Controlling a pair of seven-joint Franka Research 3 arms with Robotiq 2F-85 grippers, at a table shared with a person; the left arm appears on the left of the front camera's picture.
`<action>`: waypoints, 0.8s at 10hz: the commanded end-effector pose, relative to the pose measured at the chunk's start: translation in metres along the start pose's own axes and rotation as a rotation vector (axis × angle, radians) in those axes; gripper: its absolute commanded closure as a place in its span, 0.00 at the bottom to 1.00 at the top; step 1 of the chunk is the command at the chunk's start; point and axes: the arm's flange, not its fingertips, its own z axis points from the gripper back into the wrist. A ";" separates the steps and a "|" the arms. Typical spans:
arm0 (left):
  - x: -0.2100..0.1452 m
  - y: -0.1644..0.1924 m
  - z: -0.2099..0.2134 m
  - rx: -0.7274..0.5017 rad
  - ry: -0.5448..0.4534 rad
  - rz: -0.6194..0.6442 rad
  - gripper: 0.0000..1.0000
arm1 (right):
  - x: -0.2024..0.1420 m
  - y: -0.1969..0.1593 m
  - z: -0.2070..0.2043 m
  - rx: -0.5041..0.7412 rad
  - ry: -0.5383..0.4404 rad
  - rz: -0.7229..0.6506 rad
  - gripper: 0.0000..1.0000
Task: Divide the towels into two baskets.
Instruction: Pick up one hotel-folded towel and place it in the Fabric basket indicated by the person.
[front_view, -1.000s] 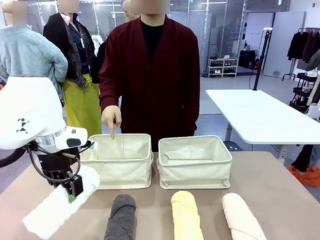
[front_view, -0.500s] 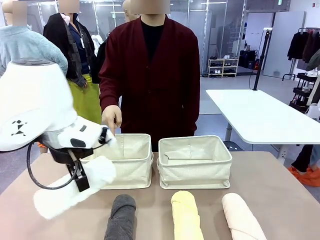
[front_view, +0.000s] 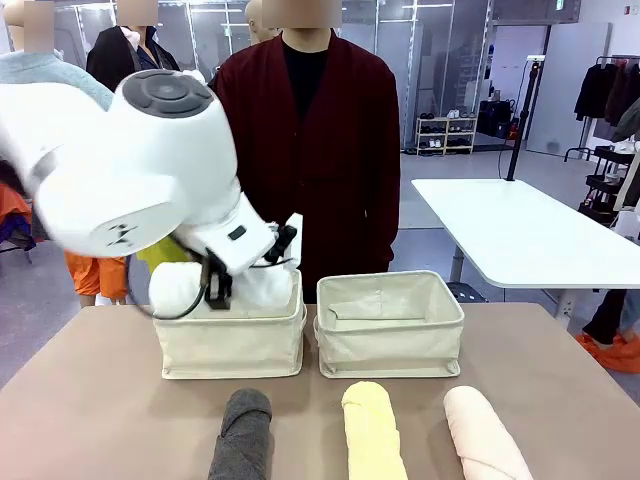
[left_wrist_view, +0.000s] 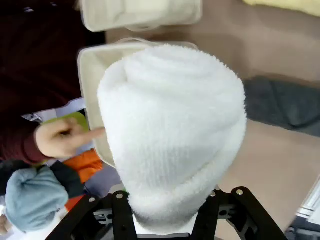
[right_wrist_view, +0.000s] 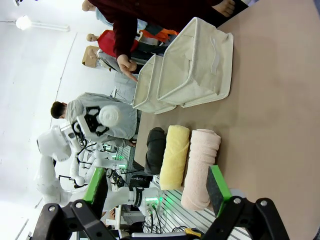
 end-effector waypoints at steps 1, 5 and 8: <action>0.005 0.039 -0.028 -0.005 -0.003 -0.021 0.60 | -0.002 0.003 0.002 0.003 0.003 0.010 0.00; -0.009 0.069 -0.085 -0.038 0.058 -0.039 0.60 | -0.002 0.003 0.002 0.003 0.003 0.010 0.00; -0.012 0.085 -0.117 -0.043 0.119 -0.052 0.51 | -0.002 0.003 0.002 0.003 0.003 0.010 0.00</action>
